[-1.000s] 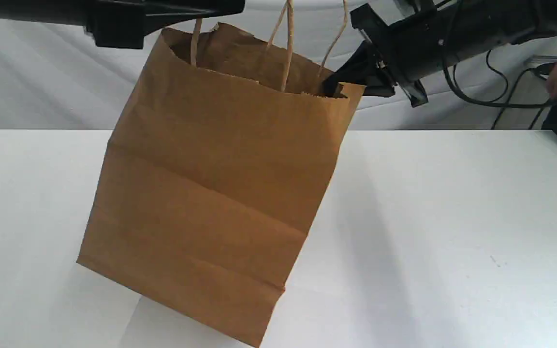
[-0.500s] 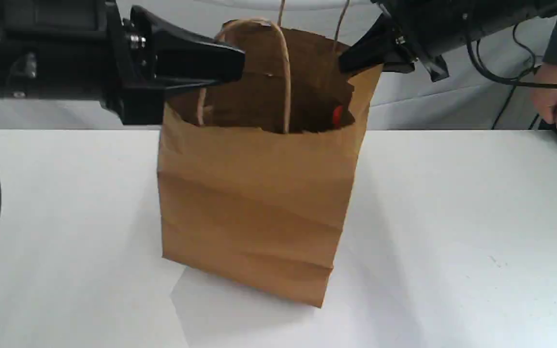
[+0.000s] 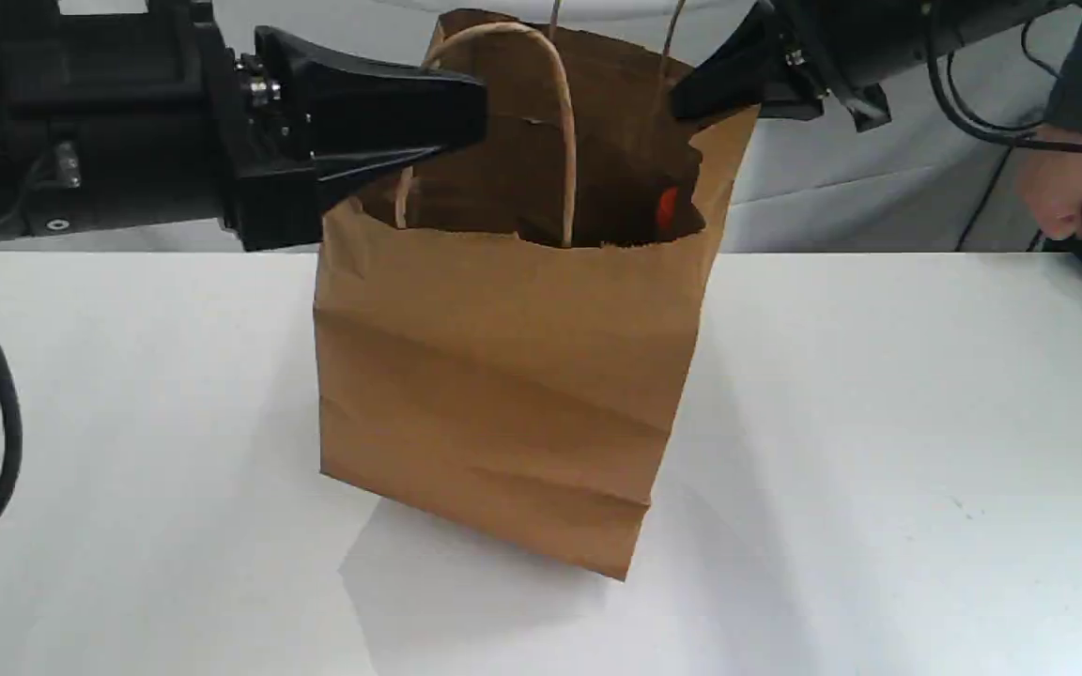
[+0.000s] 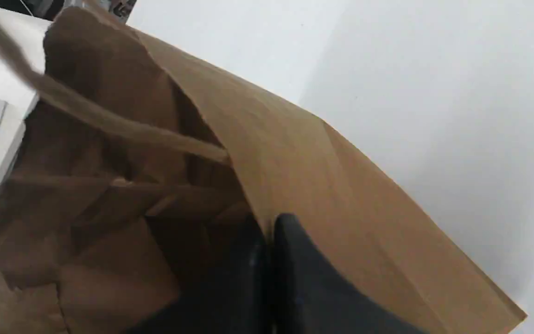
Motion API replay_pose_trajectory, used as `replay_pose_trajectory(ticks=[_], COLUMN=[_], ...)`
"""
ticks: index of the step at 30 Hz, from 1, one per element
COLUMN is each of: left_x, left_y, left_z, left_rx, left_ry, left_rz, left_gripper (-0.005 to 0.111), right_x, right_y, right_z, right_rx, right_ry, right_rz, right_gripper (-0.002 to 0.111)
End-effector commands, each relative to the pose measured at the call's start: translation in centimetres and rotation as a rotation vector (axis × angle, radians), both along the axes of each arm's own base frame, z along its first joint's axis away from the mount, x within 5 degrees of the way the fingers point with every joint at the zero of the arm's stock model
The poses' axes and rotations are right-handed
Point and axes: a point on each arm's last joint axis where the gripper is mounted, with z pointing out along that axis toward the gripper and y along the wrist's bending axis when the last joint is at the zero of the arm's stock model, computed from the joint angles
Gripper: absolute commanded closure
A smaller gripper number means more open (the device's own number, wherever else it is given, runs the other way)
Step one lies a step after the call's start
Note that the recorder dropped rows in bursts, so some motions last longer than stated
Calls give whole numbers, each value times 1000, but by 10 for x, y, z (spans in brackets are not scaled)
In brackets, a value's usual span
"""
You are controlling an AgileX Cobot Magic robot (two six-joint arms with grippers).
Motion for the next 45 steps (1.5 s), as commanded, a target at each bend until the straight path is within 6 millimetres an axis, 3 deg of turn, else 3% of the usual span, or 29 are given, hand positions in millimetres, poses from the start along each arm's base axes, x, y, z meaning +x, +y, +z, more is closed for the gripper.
replay_pose_trajectory(ticks=[1,14,26,35,45], left_x=[-1,13,11,15,18], left_y=[-1,-4,-5,-6,-7], left_z=[0,-32,-32,-37,-42], left_rx=[-6,45,8,17,12], left_ry=[-17,57,113,130,165], left_rz=[-3,13,-10,1,0], left_gripper=[107,107,107,107,87], right_x=[-5,-4,10,12,12], right_y=[-2,-7,2,2,0], right_z=[10,0,-33,-35,-37], right_rx=[-25,-140,-155,-156,-182], right_ry=[-46,-53,-2,1,-1], right_rz=[12,18,33,32,33], right_gripper=[108,108,108,108,108])
